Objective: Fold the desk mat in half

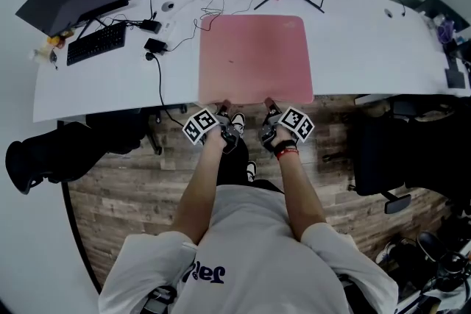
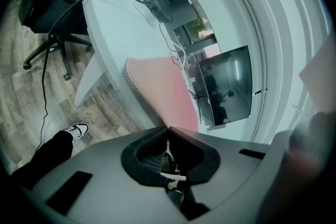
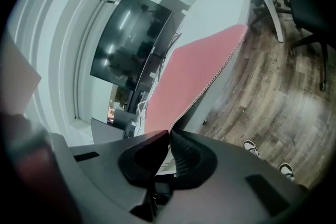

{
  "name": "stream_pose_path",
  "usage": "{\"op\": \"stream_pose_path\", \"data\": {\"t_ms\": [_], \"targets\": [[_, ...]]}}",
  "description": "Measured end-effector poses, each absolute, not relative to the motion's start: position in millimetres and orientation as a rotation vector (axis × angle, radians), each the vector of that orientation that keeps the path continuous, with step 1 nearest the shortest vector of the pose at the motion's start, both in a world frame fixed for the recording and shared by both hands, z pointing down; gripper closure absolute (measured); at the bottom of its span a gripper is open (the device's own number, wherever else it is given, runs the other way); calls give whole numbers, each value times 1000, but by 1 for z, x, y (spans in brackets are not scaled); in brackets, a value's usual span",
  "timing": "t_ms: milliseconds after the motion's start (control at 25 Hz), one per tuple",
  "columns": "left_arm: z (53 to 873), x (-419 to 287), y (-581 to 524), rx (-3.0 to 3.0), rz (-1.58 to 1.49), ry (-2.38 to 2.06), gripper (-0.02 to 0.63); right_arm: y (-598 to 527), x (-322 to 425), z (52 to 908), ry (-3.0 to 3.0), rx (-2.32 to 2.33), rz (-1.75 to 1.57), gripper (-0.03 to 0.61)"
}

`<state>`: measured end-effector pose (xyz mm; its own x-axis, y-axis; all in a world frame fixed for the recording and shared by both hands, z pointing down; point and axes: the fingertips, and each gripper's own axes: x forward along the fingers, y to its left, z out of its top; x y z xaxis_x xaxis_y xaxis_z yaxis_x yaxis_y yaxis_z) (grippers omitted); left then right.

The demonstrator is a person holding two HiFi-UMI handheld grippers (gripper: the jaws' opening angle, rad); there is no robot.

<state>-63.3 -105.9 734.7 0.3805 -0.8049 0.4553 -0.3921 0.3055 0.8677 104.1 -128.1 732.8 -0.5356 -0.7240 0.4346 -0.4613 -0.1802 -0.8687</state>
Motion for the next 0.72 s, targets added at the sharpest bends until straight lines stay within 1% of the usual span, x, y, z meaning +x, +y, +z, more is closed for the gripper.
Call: {"op": "stream_pose_path", "data": {"t_ms": [720], "targets": [[694,-66,-150,1378,-421,-1210,583,-162,101,701,1860,-1369,-1737,549]]}}
